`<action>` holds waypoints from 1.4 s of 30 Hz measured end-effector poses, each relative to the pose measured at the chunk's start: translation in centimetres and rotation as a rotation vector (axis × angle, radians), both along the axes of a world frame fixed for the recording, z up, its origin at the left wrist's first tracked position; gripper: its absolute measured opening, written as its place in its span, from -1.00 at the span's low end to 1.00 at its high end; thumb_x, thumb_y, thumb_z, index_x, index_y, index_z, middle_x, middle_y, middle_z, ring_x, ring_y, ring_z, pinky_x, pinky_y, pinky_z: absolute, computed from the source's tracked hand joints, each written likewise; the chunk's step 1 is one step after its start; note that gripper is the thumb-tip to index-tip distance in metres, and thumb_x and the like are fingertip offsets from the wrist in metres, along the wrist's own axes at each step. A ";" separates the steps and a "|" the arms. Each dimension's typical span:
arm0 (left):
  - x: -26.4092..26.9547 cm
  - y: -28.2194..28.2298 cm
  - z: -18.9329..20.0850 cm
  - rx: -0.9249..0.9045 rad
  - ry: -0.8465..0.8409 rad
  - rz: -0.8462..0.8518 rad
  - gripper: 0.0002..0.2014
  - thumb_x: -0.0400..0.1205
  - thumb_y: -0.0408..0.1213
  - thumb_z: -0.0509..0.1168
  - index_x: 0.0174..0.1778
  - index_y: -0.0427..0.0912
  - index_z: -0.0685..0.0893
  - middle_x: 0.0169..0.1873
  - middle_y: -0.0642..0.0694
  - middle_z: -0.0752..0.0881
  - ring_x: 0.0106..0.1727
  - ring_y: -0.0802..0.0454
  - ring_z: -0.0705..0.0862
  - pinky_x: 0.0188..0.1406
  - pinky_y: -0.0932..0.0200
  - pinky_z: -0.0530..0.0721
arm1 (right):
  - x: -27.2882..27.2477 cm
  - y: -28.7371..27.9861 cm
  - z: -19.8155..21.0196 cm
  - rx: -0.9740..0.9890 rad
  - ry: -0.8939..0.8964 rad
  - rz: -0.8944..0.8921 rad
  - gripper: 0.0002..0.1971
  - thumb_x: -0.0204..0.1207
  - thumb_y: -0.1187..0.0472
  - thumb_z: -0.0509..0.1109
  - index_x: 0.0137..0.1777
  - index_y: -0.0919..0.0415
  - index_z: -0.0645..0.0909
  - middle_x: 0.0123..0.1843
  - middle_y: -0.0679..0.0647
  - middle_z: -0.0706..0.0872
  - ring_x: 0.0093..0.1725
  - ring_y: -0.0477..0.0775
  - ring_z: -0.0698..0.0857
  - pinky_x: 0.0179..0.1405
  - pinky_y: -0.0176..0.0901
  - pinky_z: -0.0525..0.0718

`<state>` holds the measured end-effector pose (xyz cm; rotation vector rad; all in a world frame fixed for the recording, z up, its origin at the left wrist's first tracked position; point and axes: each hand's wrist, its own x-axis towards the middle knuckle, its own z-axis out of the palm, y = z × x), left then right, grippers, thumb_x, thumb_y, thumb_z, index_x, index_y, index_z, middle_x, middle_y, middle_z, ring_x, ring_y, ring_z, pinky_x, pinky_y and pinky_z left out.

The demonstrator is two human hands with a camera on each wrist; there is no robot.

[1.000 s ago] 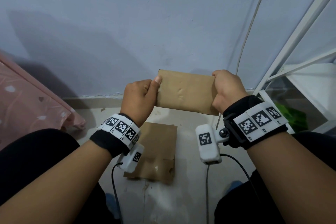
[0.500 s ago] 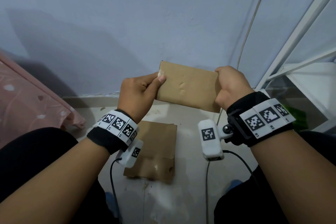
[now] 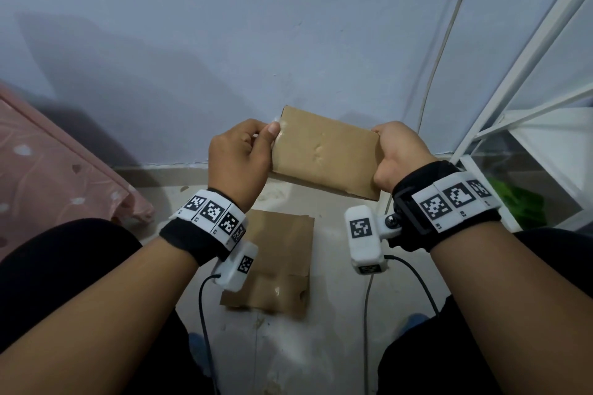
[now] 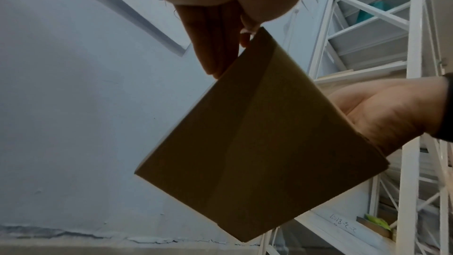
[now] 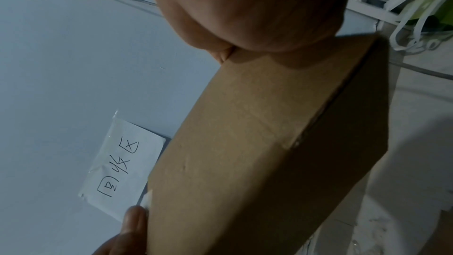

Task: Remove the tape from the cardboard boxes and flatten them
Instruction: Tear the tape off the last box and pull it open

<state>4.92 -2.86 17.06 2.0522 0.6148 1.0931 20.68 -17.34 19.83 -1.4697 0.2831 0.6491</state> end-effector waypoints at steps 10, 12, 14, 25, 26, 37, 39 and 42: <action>0.5 -0.3 -0.1 -0.242 -0.086 -0.012 -0.69 0.68 -0.10 0.36 -0.39 -0.09 0.70 -0.56 0.07 0.70 -0.45 0.00 0.71 -0.31 0.03 0.76 | 0.0 0.1 -0.9 0.006 -0.055 -0.099 -0.85 0.55 0.33 0.27 -0.24 0.20 0.58 -0.09 0.12 0.63 -0.10 0.15 0.65 0.32 0.40 0.63; 0.8 -0.2 0.1 -0.320 -0.129 -0.006 -0.66 0.70 -0.13 0.34 -0.36 -0.21 0.71 -0.54 0.02 0.72 -0.43 -0.06 0.73 -0.25 -0.07 0.82 | 0.1 0.1 -1.5 0.027 -0.070 -0.128 -0.86 0.53 0.32 0.28 -0.26 0.20 0.58 -0.08 0.11 0.65 -0.10 0.13 0.60 0.31 0.38 0.63; 0.9 0.0 0.5 -0.355 -0.169 -0.011 -0.65 0.74 -0.22 0.31 -0.31 -0.34 0.71 -0.50 -0.01 0.74 -0.45 0.06 0.71 -0.25 0.01 0.82 | 0.4 0.2 -2.1 0.051 -0.093 -0.125 -0.85 0.55 0.30 0.27 -0.22 0.21 0.62 -0.06 0.12 0.75 -0.05 0.17 0.72 0.30 0.26 0.68; 1.1 1.5 1.3 -0.455 -0.082 -0.101 -0.69 0.64 -0.35 0.44 0.32 -0.17 0.69 -0.26 -0.01 0.65 -0.25 0.11 0.68 -0.21 0.20 0.74 | 0.8 0.0 -2.2 -0.044 -0.112 -0.140 -0.84 0.57 0.24 0.30 -0.23 0.13 0.62 0.17 0.15 0.76 0.22 0.28 0.74 0.37 0.26 0.68; 1.0 1.6 1.3 -0.457 -0.092 -0.108 -0.72 0.63 -0.41 0.44 0.26 -0.21 0.71 -0.31 -0.01 0.65 -0.30 0.14 0.68 -0.25 0.24 0.71 | 0.6 0.0 -2.1 -0.044 -0.102 -0.151 -0.85 0.59 0.24 0.31 -0.22 0.12 0.61 0.16 0.16 0.75 0.21 0.27 0.73 0.37 0.26 0.67; 0.8 1.5 0.7 -0.492 -0.145 -0.097 -0.91 0.64 -0.40 0.42 -0.06 -0.18 0.84 -0.37 -0.12 0.81 -0.31 -0.01 0.78 -0.15 0.07 0.80 | 0.3 0.6 -2.0 -0.048 -0.122 -0.118 -0.65 0.58 0.33 0.28 0.31 0.51 0.54 -0.10 0.09 0.52 -0.04 0.07 0.48 0.39 0.35 0.60; 1.0 1.3 0.6 -0.494 -0.136 -0.101 -0.89 0.67 -0.40 0.38 -0.03 -0.19 0.82 -0.38 -0.14 0.79 -0.30 -0.02 0.77 -0.17 0.08 0.80 | 0.3 0.6 -2.0 -0.052 -0.118 -0.119 -0.59 0.58 0.32 0.28 0.39 0.49 0.53 0.03 0.04 0.62 0.06 0.00 0.52 0.43 0.39 0.53; 1.1 1.0 0.6 -0.506 -0.121 -0.111 -0.84 0.73 -0.37 0.28 0.06 -0.22 0.79 -0.35 -0.15 0.78 -0.30 -0.01 0.76 -0.25 0.15 0.74 | 0.6 0.6 -2.1 -0.041 -0.112 -0.145 -0.63 0.56 0.29 0.30 0.30 0.49 0.58 -0.01 0.09 0.60 -0.01 0.03 0.51 0.41 0.40 0.56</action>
